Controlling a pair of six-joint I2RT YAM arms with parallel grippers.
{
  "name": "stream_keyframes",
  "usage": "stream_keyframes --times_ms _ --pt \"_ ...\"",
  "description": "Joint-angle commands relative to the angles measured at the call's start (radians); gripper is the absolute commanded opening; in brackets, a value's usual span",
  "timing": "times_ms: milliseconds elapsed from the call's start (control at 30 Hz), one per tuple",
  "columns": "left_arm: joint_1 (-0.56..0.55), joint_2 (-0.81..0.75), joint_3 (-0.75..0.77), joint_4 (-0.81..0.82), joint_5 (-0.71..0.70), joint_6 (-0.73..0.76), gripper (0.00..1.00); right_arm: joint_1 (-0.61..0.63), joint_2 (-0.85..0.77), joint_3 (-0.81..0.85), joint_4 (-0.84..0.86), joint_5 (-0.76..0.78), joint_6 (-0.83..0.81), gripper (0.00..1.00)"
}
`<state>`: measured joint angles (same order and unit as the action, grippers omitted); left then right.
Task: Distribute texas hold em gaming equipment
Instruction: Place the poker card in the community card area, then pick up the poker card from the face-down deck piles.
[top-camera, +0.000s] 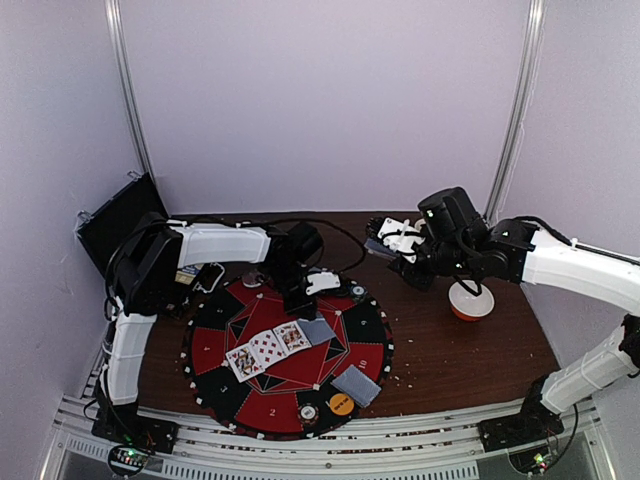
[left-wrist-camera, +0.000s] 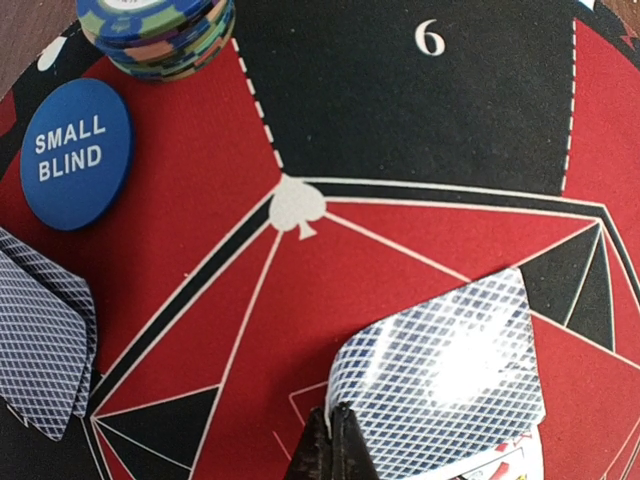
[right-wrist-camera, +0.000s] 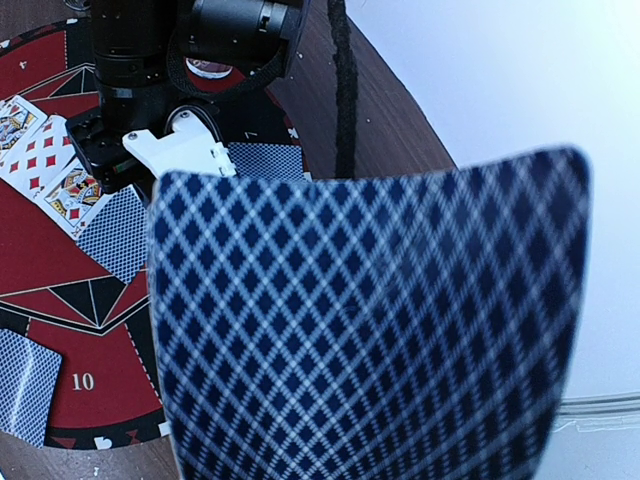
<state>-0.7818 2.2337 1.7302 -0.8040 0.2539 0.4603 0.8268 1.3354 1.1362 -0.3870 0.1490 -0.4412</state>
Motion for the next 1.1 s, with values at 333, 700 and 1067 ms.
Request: stream_keyframes --times_ms 333,700,1067 --pt "0.001 -0.002 -0.029 0.058 -0.030 0.003 0.16 -0.003 -0.015 0.001 0.001 -0.003 0.007 0.29" --pt "0.001 -0.152 -0.072 0.159 -0.039 -0.039 0.41 -0.004 -0.017 0.005 -0.001 0.001 0.007 0.29" --pt "0.079 -0.484 -0.250 0.556 0.175 -0.394 0.67 0.010 -0.009 0.031 -0.018 -0.001 -0.008 0.29"
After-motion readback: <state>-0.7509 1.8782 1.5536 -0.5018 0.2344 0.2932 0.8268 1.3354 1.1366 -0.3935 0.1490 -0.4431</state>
